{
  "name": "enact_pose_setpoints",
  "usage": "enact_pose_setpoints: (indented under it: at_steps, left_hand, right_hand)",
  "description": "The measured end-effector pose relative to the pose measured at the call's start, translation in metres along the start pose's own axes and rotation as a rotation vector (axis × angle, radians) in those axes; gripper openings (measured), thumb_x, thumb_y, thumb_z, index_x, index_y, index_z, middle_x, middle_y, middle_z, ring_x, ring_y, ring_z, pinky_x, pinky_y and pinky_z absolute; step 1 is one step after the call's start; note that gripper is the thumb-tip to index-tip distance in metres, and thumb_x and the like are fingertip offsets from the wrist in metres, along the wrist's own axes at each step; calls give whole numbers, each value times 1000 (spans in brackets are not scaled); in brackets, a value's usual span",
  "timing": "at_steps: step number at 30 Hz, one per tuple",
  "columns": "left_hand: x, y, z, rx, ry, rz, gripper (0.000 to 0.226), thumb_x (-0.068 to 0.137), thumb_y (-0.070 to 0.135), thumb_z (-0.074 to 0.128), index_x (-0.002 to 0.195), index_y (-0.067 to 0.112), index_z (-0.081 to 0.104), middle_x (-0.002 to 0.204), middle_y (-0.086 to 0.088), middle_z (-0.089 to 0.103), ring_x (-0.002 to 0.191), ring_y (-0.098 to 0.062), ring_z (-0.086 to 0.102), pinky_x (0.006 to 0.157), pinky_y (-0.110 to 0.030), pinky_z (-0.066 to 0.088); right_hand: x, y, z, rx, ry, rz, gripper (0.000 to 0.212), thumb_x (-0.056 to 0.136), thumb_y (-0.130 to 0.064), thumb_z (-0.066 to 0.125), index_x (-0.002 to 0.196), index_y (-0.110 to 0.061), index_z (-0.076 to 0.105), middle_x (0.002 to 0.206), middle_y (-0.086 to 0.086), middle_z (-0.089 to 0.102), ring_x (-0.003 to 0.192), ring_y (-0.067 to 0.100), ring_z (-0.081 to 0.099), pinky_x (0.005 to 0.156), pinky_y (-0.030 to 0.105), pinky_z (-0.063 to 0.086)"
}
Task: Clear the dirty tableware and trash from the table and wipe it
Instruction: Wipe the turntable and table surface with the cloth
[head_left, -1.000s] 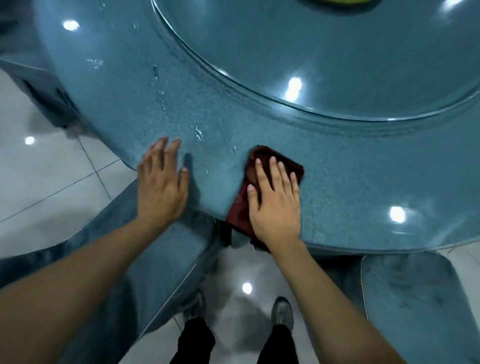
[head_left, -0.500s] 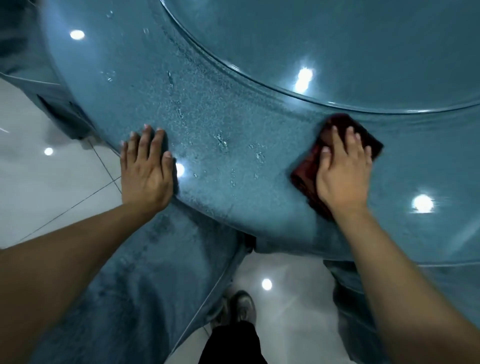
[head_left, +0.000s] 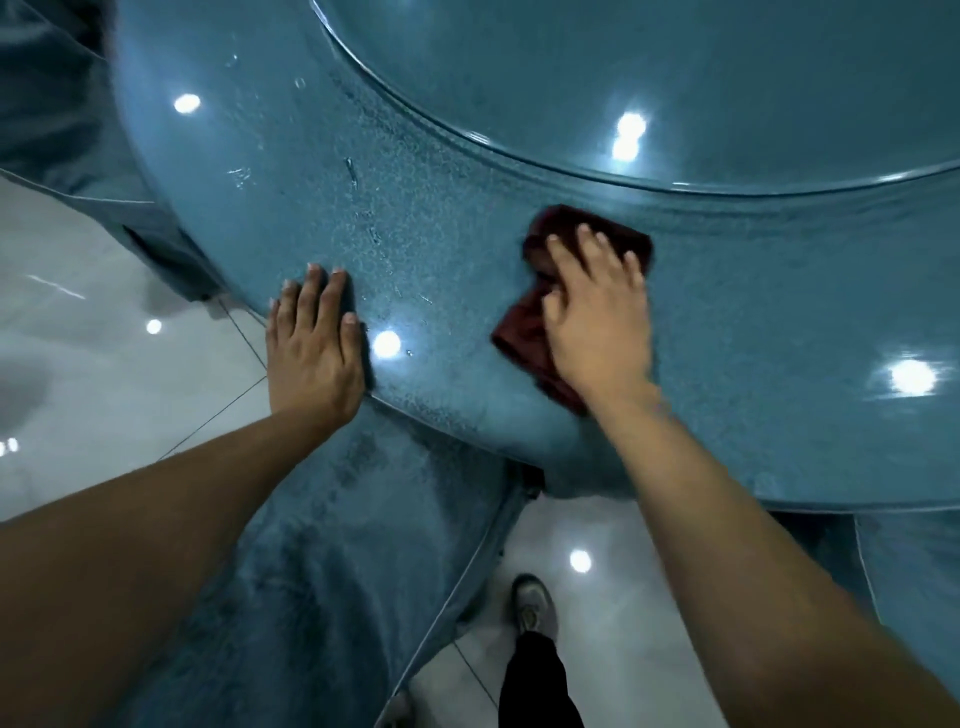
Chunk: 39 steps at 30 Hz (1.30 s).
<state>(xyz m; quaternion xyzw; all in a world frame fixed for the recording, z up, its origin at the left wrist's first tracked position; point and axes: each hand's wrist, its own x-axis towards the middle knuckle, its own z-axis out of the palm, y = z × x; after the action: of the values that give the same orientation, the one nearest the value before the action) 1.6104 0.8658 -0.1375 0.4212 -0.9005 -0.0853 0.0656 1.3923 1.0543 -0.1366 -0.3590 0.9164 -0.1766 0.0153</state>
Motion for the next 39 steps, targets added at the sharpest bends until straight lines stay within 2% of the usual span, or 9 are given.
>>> enact_pose_setpoints:
  at_steps: [3, 6, 8, 12, 17, 22, 29, 33, 39]
  left_hand:
    - [0, 2, 1, -6, 1, -1, 60, 104, 41, 17, 158, 18, 31, 166, -8, 25, 154, -31, 18, 126, -47, 10]
    - [1, -1, 2, -26, -10, 4, 63, 103, 45, 12, 159, 20, 27, 168, -6, 21, 155, -30, 14, 126, -47, 7]
    - [1, -3, 2, -51, -15, 20, 61, 104, 43, 14, 159, 20, 26, 168, -6, 21, 155, -31, 14, 126, -48, 7]
    - [3, -16, -5, -34, -29, 95, 53, 109, 37, 21, 159, 20, 27, 166, -6, 25, 152, -34, 20, 123, -51, 14]
    - [16, -54, -16, -9, -61, 321, 56, 106, 37, 23, 156, 15, 34, 162, -8, 36, 140, -39, 38, 112, -54, 29]
    - [20, -78, -14, 70, -161, 475, 63, 105, 43, 11, 162, 17, 12, 170, -4, 11, 154, -33, 15, 124, -54, 10]
    - [25, -80, -13, 100, -254, 458, 63, 105, 45, 0, 161, 21, -11, 169, 1, -17, 156, -25, -14, 125, -52, -7]
    - [25, -78, -11, 120, -281, 449, 62, 105, 44, -1, 160, 23, -15, 167, 3, -23, 154, -23, -20, 124, -51, -12]
    - [29, -77, -14, 143, -332, 464, 62, 104, 44, -1, 160, 23, -15, 167, 3, -22, 155, -24, -18, 124, -48, -12]
  right_hand:
    - [-18, 86, -34, -63, 70, 185, 63, 91, -35, 34, 150, -17, 44, 157, 17, 37, 145, 33, 35, 122, 51, 20]
    - [-11, 96, -39, -90, 92, 410, 66, 92, -38, 32, 154, -15, 38, 160, 19, 30, 148, 33, 28, 123, 51, 15]
    - [-2, 54, -24, -97, 110, 458, 66, 94, -40, 32, 155, -16, 35, 162, 17, 28, 150, 32, 26, 123, 51, 12]
    - [8, -78, 27, -100, 35, 194, 63, 96, -44, 33, 155, -21, 36, 162, 11, 30, 150, 26, 26, 124, 45, 10]
    - [6, -161, 53, -90, 17, 226, 62, 97, -48, 35, 155, -28, 34, 164, 5, 27, 152, 20, 21, 125, 42, 6]
    - [-43, -126, 39, -102, 20, 200, 58, 99, -46, 33, 155, -31, 34, 164, 2, 27, 151, 18, 23, 125, 39, 9]
    - [-122, 5, -17, -177, 113, 572, 70, 94, -52, 24, 155, -20, 36, 161, 17, 31, 147, 35, 32, 122, 51, 17]
    - [-123, 9, -21, -164, 151, 709, 69, 93, -48, 26, 156, -19, 34, 162, 18, 27, 149, 35, 27, 123, 52, 13]
    - [-51, -141, 52, -105, 104, 277, 61, 96, -42, 33, 153, -22, 40, 160, 11, 35, 149, 26, 30, 124, 46, 14]
